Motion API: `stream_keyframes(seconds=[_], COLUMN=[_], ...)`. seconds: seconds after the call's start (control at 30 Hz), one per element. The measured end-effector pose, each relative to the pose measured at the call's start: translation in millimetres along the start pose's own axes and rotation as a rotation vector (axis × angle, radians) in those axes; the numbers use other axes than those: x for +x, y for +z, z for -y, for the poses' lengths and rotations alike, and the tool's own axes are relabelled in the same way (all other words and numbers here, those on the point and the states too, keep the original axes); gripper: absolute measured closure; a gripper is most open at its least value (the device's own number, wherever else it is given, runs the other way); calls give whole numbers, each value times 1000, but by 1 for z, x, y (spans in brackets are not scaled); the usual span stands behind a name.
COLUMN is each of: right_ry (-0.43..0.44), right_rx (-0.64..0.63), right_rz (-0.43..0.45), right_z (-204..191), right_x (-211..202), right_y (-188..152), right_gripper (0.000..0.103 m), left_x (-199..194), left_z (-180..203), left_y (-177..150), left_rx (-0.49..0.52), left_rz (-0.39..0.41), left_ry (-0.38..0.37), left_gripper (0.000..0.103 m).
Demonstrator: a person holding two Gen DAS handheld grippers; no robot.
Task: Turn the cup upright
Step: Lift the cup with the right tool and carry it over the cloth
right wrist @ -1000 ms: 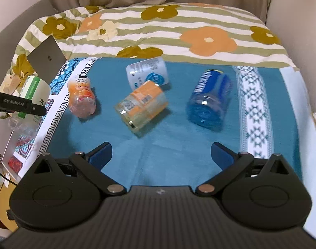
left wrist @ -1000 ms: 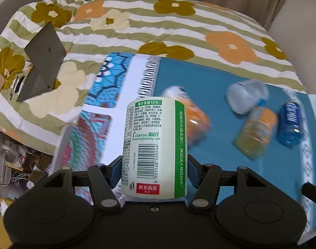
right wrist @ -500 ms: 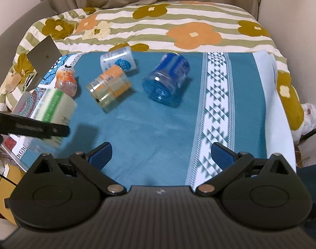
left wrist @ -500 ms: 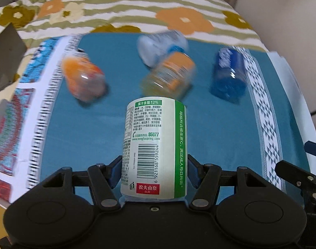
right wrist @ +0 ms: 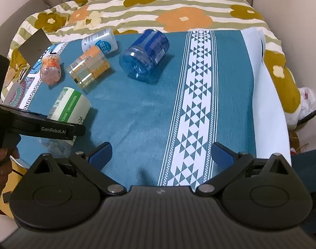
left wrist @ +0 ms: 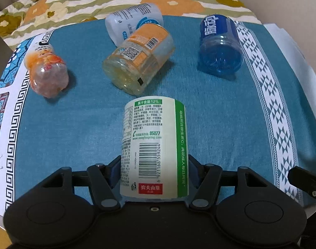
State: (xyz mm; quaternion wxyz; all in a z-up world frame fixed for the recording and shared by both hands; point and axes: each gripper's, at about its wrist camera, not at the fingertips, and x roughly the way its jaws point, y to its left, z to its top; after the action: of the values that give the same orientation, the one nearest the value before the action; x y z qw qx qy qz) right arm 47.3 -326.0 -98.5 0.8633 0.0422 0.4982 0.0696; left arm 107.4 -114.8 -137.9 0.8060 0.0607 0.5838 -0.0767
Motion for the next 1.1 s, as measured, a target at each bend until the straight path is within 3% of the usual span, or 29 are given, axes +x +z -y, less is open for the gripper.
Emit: stream_keyframes(seconds=[0.1,0.63,0.7,1.1], right_ry=[3,-16,-22,-21], right_rx=[11,45,47,79], right_rz=[-2,11,18,29], right_z=[-1,-1,-2,-26], right_x=[0,-9,-13,-35], right_y=[-2,-10,-9,34], right_gripper=[0,0,0,0], left_x=[-1,-19,-28,-80], left_z=[2,10,8,-30], left_y=[-2,-8,-10,-29], left_rx=[10,49,48,58], left_rz=[5,33,46,132], left_ry=[0,1,-3,31], left_gripper=[17,16,7,0])
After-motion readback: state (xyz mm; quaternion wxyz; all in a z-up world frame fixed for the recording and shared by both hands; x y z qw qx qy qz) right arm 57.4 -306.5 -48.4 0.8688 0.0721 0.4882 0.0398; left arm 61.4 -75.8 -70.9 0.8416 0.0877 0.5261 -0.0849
